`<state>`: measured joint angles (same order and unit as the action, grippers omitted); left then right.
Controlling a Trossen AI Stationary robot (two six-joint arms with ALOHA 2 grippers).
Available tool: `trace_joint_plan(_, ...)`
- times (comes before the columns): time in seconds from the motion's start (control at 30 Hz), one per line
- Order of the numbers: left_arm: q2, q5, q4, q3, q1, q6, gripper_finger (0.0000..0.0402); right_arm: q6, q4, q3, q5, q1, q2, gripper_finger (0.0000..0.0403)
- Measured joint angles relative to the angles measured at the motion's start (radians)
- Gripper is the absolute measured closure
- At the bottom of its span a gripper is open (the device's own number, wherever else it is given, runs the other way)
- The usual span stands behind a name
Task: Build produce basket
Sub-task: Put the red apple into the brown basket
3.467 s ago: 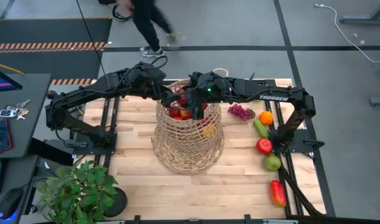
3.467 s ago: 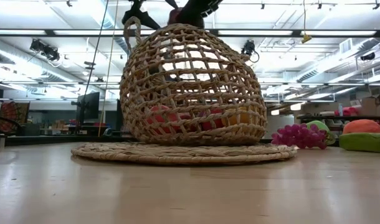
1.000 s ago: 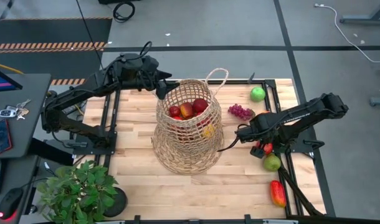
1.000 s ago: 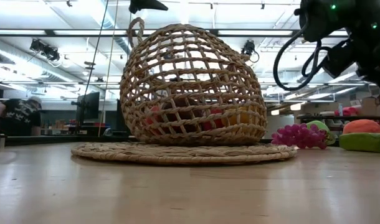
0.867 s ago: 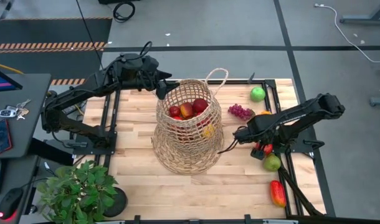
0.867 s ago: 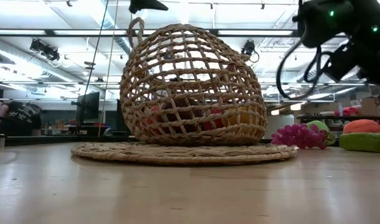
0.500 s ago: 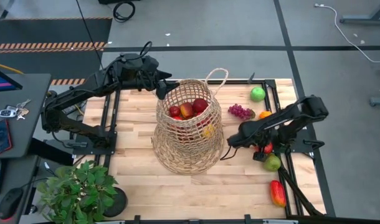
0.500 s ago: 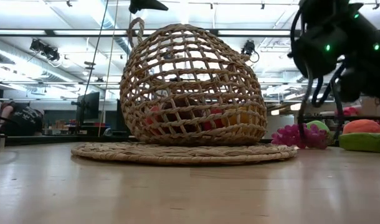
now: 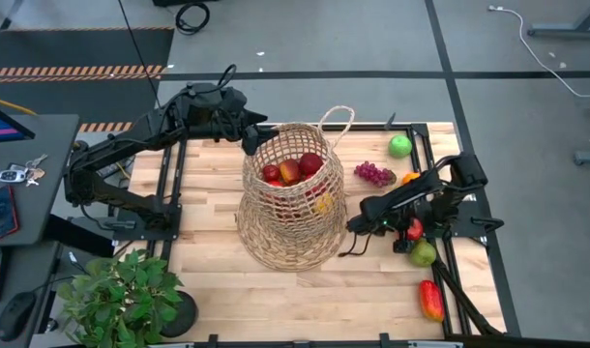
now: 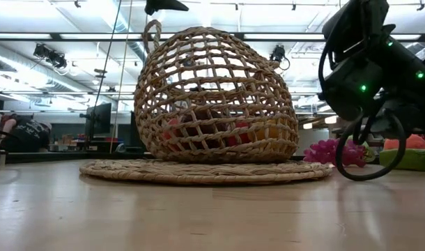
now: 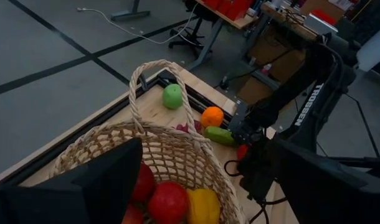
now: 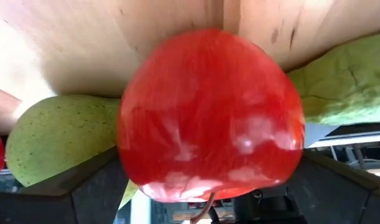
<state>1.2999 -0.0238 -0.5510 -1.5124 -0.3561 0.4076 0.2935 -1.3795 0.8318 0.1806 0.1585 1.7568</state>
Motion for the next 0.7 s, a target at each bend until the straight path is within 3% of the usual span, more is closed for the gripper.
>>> trace_joint_plan(0.47, 0.0, 0.0, 0.0, 0.0, -0.001, -0.002, 0.0044, -0.019, 0.033, 0.003, -0.069, 0.001, -0.054, 0.0039)
trace_joint_plan(0.7, 0.0, 0.0, 0.0, 0.0, -0.001, -0.009, 0.0044, 0.021, 0.008, 0.09, -0.114, -0.003, -0.136, 0.0038)
